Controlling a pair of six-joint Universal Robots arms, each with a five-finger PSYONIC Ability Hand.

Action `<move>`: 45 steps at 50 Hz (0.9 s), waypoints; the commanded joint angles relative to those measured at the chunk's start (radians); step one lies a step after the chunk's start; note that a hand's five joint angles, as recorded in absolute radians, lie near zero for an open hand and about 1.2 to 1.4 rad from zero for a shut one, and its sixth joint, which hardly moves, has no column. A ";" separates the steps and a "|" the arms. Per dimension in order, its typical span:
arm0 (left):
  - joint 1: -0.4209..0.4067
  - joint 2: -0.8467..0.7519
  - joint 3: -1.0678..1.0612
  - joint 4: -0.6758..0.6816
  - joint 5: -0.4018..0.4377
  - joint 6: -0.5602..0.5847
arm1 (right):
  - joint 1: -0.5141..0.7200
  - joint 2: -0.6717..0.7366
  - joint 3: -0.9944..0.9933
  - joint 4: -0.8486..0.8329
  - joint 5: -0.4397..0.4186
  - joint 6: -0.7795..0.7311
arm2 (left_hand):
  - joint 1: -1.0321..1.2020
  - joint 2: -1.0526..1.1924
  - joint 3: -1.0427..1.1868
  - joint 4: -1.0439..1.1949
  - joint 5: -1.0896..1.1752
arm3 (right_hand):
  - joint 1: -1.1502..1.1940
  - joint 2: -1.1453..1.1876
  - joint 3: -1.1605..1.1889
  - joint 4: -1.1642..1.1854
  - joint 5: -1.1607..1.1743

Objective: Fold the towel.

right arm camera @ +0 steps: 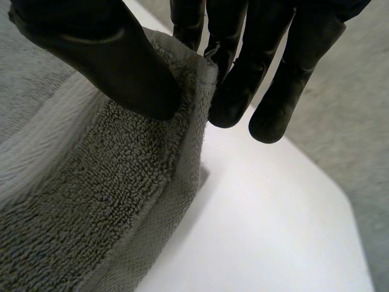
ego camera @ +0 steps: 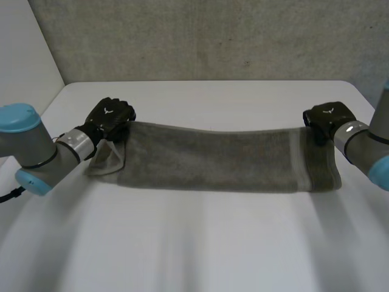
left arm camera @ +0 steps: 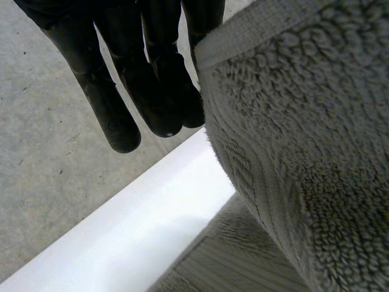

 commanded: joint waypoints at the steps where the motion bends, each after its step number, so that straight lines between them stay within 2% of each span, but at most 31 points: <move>1: -0.003 -0.094 0.135 -0.022 0.007 0.002 | 0.030 0.059 -0.055 -0.120 0.061 0.008 | 0.094 0.036 0.041 0.032 0.068 | 0.051 0.051 0.038 0.047 0.039; 16: -0.003 -0.206 0.293 -0.022 0.014 0.004 | 0.069 0.228 -0.213 -0.128 0.089 -0.002 | 0.094 0.036 0.041 0.032 0.068 | 0.051 0.051 0.038 0.047 0.039; 17: -0.003 -0.209 0.295 -0.022 0.013 0.004 | 0.070 0.228 -0.213 -0.128 0.089 -0.002 | -0.045 -0.103 -0.099 -0.107 -0.071 | 0.051 0.051 0.038 0.047 0.039; 18: -0.003 -0.209 0.295 -0.022 0.013 0.004 | 0.074 0.248 -0.232 -0.125 0.092 -0.005 | -0.046 -0.105 -0.100 -0.108 -0.072 | 0.051 0.051 0.038 0.047 0.039; 20: -0.003 -0.209 0.296 -0.022 0.013 0.007 | 0.080 0.265 -0.249 -0.119 0.096 -0.012 | -0.552 -0.610 -0.606 -0.614 -0.578 | -0.039 -0.039 -0.052 -0.043 -0.051; 21: -0.003 -0.209 0.296 -0.022 0.013 0.007 | 0.085 0.277 -0.265 -0.116 0.104 -0.025 | -0.554 -0.612 -0.608 -0.616 -0.580 | -0.330 -0.330 -0.343 -0.333 -0.342; 22: -0.003 -0.206 0.296 -0.022 0.013 0.007 | 0.089 0.282 -0.281 -0.114 0.119 -0.041 | -0.758 -0.816 -0.811 -0.820 -0.784 | -0.672 -0.673 -0.686 -0.676 -0.685; 23: -0.003 -0.206 0.296 -0.022 0.013 0.007 | 0.089 0.282 -0.281 -0.114 0.119 -0.042 | -0.760 -0.818 -0.813 -0.822 -0.786 | -0.676 -0.676 -0.689 -0.680 -0.688; 25: -0.003 -0.192 0.296 -0.026 0.011 0.007 | 0.094 0.277 -0.307 -0.105 0.156 -0.057 | -1.084 -1.142 -1.138 -1.146 -1.110 | -1.030 -1.030 -1.043 -1.034 -1.042; 26: -0.003 -0.192 0.296 -0.026 0.011 0.007 | 0.094 0.277 -0.307 -0.105 0.156 -0.057 | -1.085 -1.144 -1.139 -1.148 -1.112 | -1.031 -1.031 -1.044 -1.035 -1.044; 27: -0.003 -0.181 0.296 -0.026 0.011 0.007 | 0.096 0.266 -0.321 -0.102 0.171 -0.055 | -1.109 -1.167 -1.163 -1.171 -1.135 | -1.171 -1.171 -1.184 -1.175 -1.183; 37: 0.002 -0.046 0.273 -0.052 0.014 0.008 | 0.120 0.084 -0.286 -0.030 0.173 -0.035 | -1.112 -1.170 -1.166 -1.174 -1.138 | -1.171 -1.171 -1.184 -1.175 -1.183; 45: 0.022 -0.011 0.241 -0.050 0.014 0.044 | 0.108 -0.085 -0.120 0.009 0.096 0.023 | -1.109 -1.167 -1.163 -1.171 -1.135 | -1.171 -1.171 -1.184 -1.175 -1.183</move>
